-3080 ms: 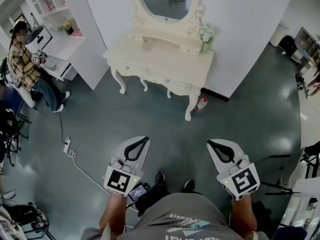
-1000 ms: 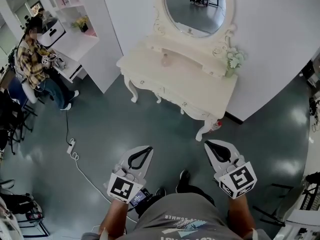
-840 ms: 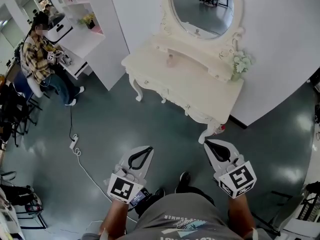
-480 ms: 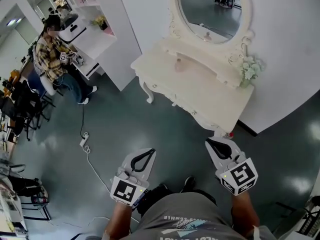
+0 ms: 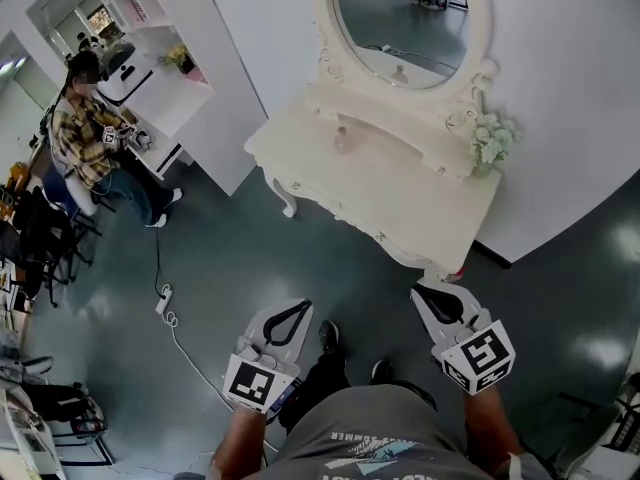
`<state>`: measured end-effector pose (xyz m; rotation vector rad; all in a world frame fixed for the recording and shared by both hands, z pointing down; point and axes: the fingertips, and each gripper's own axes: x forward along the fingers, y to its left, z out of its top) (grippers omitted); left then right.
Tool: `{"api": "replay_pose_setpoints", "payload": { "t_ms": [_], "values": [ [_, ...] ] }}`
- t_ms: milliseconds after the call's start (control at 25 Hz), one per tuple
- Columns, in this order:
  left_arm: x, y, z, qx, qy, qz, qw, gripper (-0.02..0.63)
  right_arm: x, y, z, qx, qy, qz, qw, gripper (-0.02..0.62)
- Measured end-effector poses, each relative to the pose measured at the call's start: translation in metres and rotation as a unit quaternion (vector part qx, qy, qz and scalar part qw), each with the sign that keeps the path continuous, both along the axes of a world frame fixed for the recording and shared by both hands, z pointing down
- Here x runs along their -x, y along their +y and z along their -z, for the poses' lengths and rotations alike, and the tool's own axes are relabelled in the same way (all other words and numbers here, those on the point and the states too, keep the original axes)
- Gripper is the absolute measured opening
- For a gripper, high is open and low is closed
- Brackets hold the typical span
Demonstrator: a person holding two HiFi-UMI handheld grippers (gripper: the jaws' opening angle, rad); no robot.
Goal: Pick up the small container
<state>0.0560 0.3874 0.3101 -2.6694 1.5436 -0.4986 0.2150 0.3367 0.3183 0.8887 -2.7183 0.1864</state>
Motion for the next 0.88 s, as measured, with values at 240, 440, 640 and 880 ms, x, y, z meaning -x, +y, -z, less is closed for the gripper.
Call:
{"api": "replay_pose_setpoints", "payload": {
  "t_ms": [240,440,640,880],
  "values": [
    [0.018,-0.055,0.011,-0.022,0.015,-0.058,0.9979,0.003,0.014,-0.026,0.015,-0.008,0.012,-0.056,0.998,0.002],
    [0.056,-0.093,0.019,-0.030,0.025,-0.083,0.9958,0.003,0.046,-0.051,0.023,-0.010,0.021,-0.088,0.996,0.002],
    [0.094,-0.124,0.010,-0.023,0.026,-0.100,0.9944,0.003,0.082,-0.072,0.022,-0.011,0.026,-0.103,0.994,0.002],
    [0.123,-0.155,-0.001,-0.024,0.020,-0.132,0.9907,0.003,0.114,-0.092,0.018,-0.003,0.037,-0.120,0.992,0.002]
  ]
}}
